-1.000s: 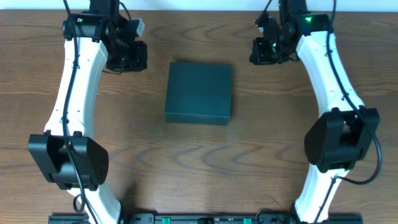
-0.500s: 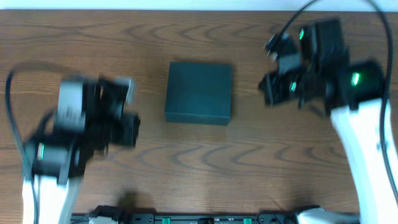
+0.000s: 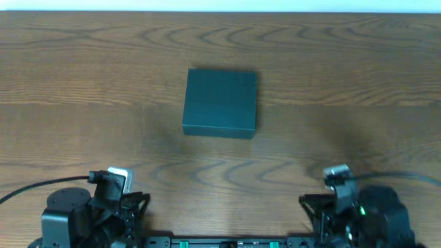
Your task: Pack container
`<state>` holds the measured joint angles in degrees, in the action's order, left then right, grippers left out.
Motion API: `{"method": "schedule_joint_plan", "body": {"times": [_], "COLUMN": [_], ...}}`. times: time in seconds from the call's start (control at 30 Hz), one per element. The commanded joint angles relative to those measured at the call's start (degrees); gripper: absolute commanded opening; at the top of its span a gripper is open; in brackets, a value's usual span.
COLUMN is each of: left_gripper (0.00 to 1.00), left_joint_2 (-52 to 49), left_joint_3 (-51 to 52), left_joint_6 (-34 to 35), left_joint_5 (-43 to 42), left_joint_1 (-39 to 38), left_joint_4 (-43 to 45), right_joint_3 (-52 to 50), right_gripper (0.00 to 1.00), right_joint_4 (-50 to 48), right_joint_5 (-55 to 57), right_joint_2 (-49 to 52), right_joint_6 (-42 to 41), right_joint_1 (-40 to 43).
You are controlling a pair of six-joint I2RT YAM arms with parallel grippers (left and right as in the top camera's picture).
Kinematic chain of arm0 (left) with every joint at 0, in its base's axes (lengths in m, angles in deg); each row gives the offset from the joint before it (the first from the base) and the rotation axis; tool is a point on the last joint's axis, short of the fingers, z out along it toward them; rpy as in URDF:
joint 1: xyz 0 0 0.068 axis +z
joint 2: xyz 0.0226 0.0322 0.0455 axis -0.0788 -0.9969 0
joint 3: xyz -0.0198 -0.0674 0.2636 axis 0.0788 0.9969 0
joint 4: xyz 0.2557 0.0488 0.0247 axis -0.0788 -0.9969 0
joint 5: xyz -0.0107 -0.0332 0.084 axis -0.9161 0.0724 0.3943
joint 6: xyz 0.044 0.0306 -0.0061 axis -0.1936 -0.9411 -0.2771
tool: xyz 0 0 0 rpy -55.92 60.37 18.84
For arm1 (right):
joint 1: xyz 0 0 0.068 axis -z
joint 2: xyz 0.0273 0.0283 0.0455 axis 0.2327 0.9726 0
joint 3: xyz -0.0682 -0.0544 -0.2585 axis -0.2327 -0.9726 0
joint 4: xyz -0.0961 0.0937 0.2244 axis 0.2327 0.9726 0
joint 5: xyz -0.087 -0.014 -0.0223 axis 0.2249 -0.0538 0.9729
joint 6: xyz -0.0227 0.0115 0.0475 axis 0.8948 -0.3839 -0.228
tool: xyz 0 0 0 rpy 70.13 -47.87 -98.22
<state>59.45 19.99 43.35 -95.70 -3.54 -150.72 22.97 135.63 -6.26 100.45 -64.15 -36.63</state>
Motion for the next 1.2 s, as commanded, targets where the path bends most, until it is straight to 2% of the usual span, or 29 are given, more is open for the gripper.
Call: {"method": "schedule_joint_plan", "body": {"times": [0.0, 0.03, 0.13, 0.6, 0.67, 0.77, 0.87, 1.03, 1.17], "left_gripper": [0.95, 0.95, 0.95, 0.95, 0.95, 0.95, 0.95, 0.95, 0.95], "left_joint_2": [0.1, 0.1, 0.1, 0.9, 1.9, 5.5, 12.2, 21.6, 24.2], "left_joint_3": [2.0, 2.4, 2.8, 2.8, 2.8, 5.0, 11.6, 25.9, 35.0], "left_joint_6": [1.9, 3.1, 7.0, 7.0, 4.3, 1.5, -1.6, -1.6, -1.5], "left_joint_5": [-0.3, -0.4, -0.4, -0.1, 4.7, 11.0, 16.0, 17.7, 17.7], "left_joint_1": [0.0, 0.0, 0.0, -1.4, -1.3, -0.3, 2.6, 8.1, 10.9], "left_joint_4": [2.6, 3.3, 2.4, 0.6, 1.5, 9.1, 19.3, 29.6, 37.6], "right_joint_3": [-2.0, -2.6, -3.3, -3.3, -3.3, -3.3, -3.3, -3.3, -3.3], "right_gripper": [0.91, 0.99, 0.99, 0.99, 0.99, 0.99, 0.99, 0.99, 0.99], "right_joint_4": [0.1, 0.8, -0.1, 0.7, 0.7, 0.7, 0.7, 0.7, 0.7], "right_joint_5": [0.3, 0.1, 0.3, 0.3, 0.3, 0.3, 0.3, 0.3, 0.3], "right_joint_2": [-4.3, -5.1, -5.3, -5.3, -5.3, -5.3, -5.3, -5.3, -5.3], "right_joint_6": [-8.3, -11.3, -17.2, -17.6, -17.6, -17.6, -17.6, -17.6, -17.6], "right_joint_1": [-0.5, -0.5, -0.5, -0.5, -0.5, -0.5, -0.5, -0.5, -0.5]}}
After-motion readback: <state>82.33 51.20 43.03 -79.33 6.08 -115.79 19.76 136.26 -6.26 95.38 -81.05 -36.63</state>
